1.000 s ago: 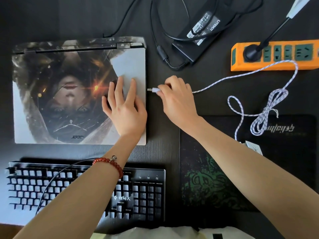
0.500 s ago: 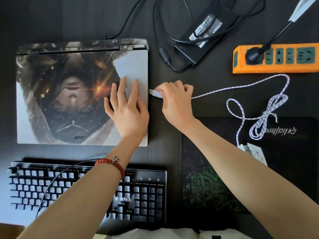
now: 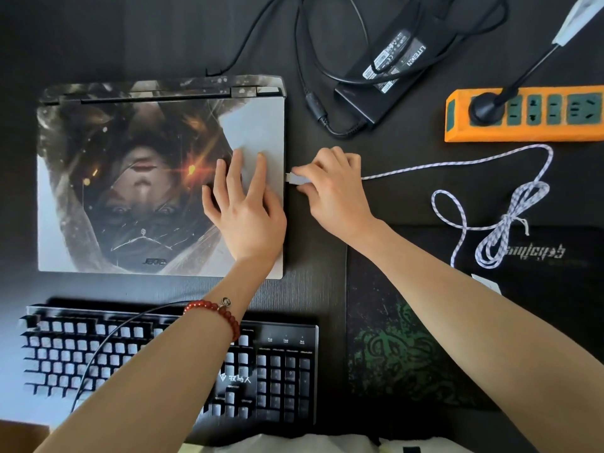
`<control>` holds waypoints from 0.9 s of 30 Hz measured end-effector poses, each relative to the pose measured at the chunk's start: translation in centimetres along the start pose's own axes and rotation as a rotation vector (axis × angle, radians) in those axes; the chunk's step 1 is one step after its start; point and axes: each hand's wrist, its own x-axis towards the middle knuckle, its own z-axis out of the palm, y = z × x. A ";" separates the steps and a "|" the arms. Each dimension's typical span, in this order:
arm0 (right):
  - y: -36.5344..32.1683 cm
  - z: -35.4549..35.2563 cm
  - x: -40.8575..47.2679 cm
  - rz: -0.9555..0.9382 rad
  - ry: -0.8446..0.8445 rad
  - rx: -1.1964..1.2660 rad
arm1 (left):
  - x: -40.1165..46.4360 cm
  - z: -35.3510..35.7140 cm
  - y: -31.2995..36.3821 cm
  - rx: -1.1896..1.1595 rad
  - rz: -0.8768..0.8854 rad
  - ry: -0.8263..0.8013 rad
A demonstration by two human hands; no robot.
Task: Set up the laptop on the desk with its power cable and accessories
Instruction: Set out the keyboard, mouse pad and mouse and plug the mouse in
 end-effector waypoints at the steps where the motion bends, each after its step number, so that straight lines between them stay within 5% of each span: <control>1: -0.1 0.0 0.2 -0.003 -0.010 0.013 | 0.0 0.0 0.0 -0.001 0.000 -0.002; 12: -1.0 -0.6 -0.3 0.043 -0.076 -0.073 | 0.2 -0.6 0.1 -0.027 0.005 -0.053; 18: -4.4 -2.9 -6.6 0.147 0.004 -0.030 | -0.7 -4.3 -1.3 -0.286 -0.054 -0.306; 22: -7.7 -3.0 -13.2 -0.044 -0.079 0.005 | -6.4 -10.1 -4.9 -0.472 -0.196 -0.162; 27: -11.0 -1.9 -17.4 -0.112 -0.330 -0.008 | -15.0 -14.5 -12.6 -0.302 -0.406 -0.107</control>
